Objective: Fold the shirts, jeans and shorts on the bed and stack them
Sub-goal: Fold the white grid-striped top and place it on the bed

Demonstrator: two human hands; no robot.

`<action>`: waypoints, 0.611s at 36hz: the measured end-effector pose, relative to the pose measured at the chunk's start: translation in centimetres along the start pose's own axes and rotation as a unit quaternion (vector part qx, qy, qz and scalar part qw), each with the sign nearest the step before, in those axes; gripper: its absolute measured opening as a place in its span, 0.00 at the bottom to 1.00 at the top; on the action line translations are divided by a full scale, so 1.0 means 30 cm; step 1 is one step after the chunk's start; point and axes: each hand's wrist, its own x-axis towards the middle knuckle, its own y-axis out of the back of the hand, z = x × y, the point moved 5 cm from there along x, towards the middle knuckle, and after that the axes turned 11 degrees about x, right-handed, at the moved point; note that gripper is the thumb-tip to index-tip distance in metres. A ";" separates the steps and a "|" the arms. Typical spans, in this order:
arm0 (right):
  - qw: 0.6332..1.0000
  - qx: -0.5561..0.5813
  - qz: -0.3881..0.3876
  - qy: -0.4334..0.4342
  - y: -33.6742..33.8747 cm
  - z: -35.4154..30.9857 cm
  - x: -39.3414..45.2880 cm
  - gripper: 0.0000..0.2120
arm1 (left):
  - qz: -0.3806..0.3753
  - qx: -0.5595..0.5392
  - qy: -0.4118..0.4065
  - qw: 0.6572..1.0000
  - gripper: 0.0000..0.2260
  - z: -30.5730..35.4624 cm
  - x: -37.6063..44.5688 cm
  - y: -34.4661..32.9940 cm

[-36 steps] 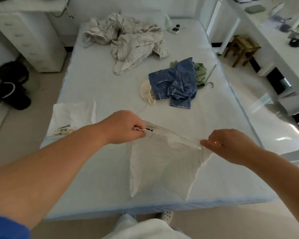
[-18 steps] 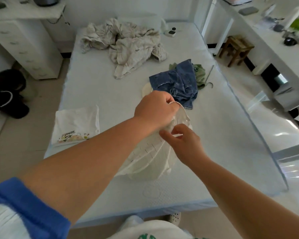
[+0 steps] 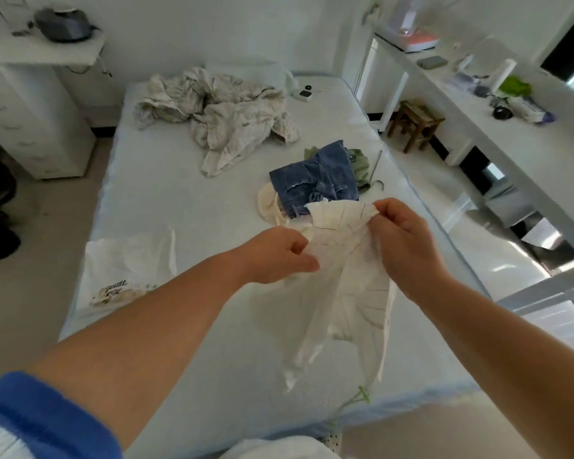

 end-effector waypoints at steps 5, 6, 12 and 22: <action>0.999 0.017 0.037 0.011 0.041 -0.055 0.000 0.13 | 0.055 -0.260 0.008 0.964 0.18 0.013 0.017 -0.056; 0.998 0.026 0.048 0.006 0.052 -0.070 0.005 0.13 | 0.051 -0.265 0.003 0.963 0.19 0.019 0.019 -0.075; 0.992 0.077 0.095 -0.012 0.138 -0.163 0.035 0.13 | 0.004 -0.103 0.002 0.995 0.13 -0.007 0.038 -0.230; 0.986 -0.072 0.144 0.047 0.397 -0.186 0.135 0.15 | 0.126 -0.203 -0.036 0.970 0.15 -0.026 0.043 -0.033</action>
